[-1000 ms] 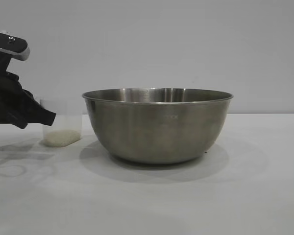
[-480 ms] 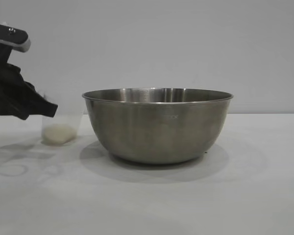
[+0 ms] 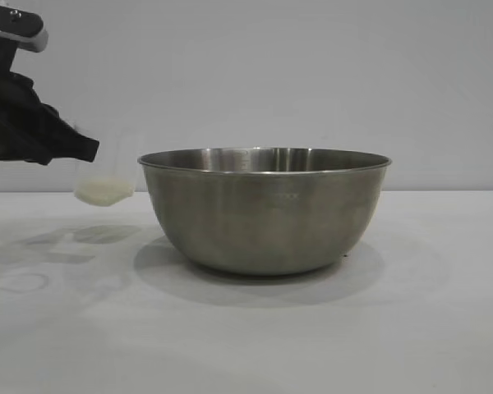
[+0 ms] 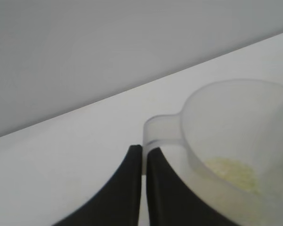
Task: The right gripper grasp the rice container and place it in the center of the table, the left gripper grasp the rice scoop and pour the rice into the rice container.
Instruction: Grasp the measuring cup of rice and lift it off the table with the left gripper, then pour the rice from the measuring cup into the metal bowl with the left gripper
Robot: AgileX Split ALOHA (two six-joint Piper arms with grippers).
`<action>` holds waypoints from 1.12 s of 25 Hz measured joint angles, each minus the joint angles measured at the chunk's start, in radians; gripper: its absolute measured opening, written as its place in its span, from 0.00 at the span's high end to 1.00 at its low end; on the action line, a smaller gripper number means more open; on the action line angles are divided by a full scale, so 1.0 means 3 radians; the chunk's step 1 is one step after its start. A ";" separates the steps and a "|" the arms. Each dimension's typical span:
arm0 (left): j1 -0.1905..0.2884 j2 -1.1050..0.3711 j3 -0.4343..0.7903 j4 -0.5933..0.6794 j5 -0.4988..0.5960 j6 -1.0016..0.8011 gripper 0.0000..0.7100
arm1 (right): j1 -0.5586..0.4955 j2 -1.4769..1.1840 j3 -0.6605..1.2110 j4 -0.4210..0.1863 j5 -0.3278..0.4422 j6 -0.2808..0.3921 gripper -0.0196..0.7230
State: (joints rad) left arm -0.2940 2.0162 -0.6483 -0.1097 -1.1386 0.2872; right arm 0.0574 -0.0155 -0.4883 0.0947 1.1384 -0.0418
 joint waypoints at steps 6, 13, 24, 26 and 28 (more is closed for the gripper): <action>0.0000 -0.0197 0.0000 0.0190 0.0000 0.0129 1.00 | 0.0000 0.0000 0.0000 0.0000 0.0000 0.0000 0.33; 0.0000 -0.0391 0.0000 0.0382 0.0000 0.0316 1.00 | 0.0000 0.0000 0.0000 0.0000 0.0000 0.0000 0.33; 0.0000 -0.0532 -0.0205 0.0900 0.0000 0.0528 1.00 | 0.0000 0.0000 0.0000 0.0000 0.0000 0.0000 0.33; 0.0000 -0.0532 -0.0268 0.1057 0.0000 0.0528 1.00 | 0.0000 0.0000 0.0000 0.0000 0.0000 0.0000 0.33; 0.0000 -0.0532 -0.0307 0.1211 0.0000 0.0563 1.00 | 0.0000 0.0000 0.0000 0.0000 0.0000 0.0000 0.33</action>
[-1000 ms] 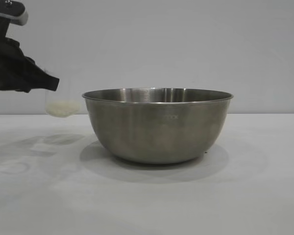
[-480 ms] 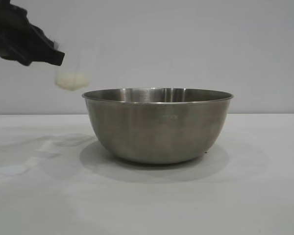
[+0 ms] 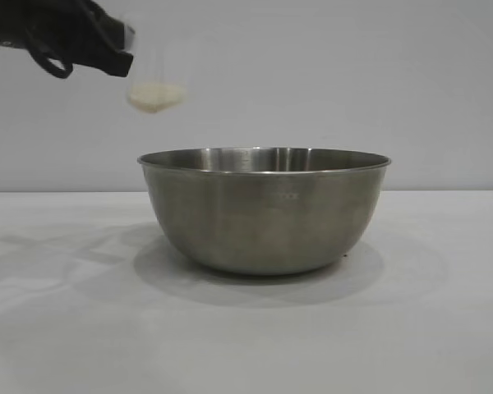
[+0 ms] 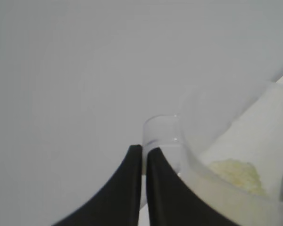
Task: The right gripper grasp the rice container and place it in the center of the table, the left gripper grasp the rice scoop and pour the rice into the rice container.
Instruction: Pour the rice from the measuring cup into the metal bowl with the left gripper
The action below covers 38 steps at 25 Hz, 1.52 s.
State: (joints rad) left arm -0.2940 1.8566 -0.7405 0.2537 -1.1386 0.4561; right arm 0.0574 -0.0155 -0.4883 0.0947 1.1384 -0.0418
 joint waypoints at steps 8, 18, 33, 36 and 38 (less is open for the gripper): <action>0.0000 -0.0008 -0.0094 0.0459 0.0000 0.0481 1.00 | 0.0000 0.0000 0.0000 0.0000 0.0000 0.0000 0.33; 0.0000 -0.0008 -0.0101 0.0857 0.0000 0.0667 1.00 | 0.0000 0.0000 0.0000 0.0000 0.0000 0.0000 0.33; -0.0273 -0.0008 -0.0341 0.0985 0.0204 0.1383 1.00 | 0.0000 0.0000 0.0000 0.0000 0.0000 0.0000 0.33; -0.0273 -0.0008 -0.0349 0.1014 0.0276 0.1560 1.00 | 0.0000 0.0000 0.0000 0.0000 0.0000 0.0000 0.33; -0.0273 -0.0008 -0.0349 0.1047 0.0310 0.1680 1.00 | 0.0000 0.0000 0.0000 0.0000 0.0000 0.0000 0.33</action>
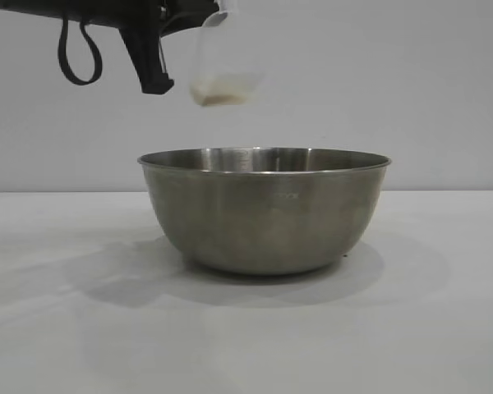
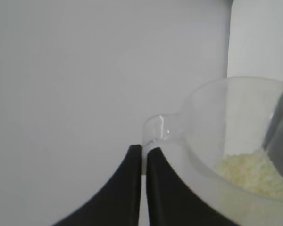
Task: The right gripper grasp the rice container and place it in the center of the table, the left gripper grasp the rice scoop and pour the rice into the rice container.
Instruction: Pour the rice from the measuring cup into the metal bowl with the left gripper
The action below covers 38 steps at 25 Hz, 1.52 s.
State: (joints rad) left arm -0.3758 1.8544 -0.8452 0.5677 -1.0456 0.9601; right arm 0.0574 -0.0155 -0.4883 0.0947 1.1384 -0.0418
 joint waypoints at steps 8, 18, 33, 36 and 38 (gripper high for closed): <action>-0.0002 0.0000 0.0000 0.0033 0.0041 0.0526 1.00 | 0.0000 0.0000 0.0000 0.0000 0.0000 0.0000 0.33; -0.0010 0.0006 0.0000 0.0159 0.0038 0.1082 1.00 | 0.0000 0.0000 0.0000 0.0000 0.0000 0.0000 0.33; -0.0074 0.0019 0.0000 0.0603 -0.0255 0.1985 1.00 | 0.0000 0.0000 0.0000 0.0000 0.0000 0.0000 0.33; -0.0074 0.0019 0.0000 0.0676 -0.0303 0.2213 1.00 | 0.0000 0.0000 0.0000 0.0000 0.0000 0.0000 0.33; -0.0074 0.0019 0.0000 0.0704 -0.0311 0.2331 1.00 | 0.0000 0.0000 0.0000 0.0000 0.0000 0.0000 0.33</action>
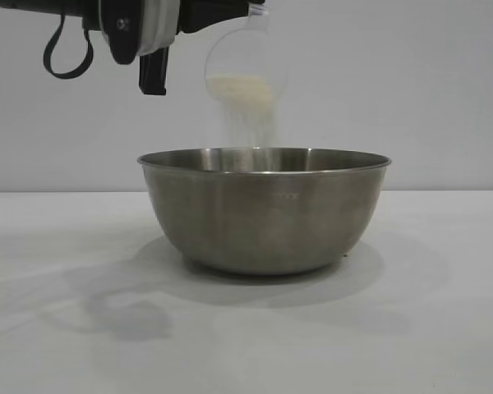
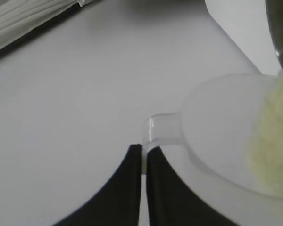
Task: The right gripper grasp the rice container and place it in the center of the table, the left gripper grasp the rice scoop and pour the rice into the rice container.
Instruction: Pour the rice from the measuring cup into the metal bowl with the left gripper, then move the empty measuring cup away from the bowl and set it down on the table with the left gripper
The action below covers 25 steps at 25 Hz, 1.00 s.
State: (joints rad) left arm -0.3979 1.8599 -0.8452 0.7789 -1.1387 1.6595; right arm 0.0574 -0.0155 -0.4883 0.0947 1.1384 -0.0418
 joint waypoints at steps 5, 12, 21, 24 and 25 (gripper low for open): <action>0.0000 0.0000 0.0000 0.0058 0.0000 0.0176 1.00 | 0.0000 0.0000 0.0000 0.0000 0.0000 0.0000 0.33; -0.0002 0.0003 0.0000 0.0088 -0.0008 0.0607 1.00 | 0.0000 0.0000 0.0000 0.0000 0.0000 0.0000 0.33; -0.0002 0.0037 0.0000 0.0088 -0.0008 0.1299 1.00 | 0.0000 0.0000 0.0000 0.0000 0.0000 0.0000 0.33; -0.0002 0.0037 0.0000 0.0088 -0.0008 0.1434 1.00 | 0.0000 0.0000 0.0000 0.0000 0.0000 0.0000 0.33; -0.0002 0.0037 0.0000 0.0088 -0.0008 0.1455 1.00 | 0.0000 0.0000 0.0000 0.0000 0.0000 0.0000 0.33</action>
State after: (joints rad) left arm -0.3986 1.8712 -0.8452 0.8054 -1.1411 2.0960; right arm 0.0574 -0.0155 -0.4883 0.0947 1.1384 -0.0418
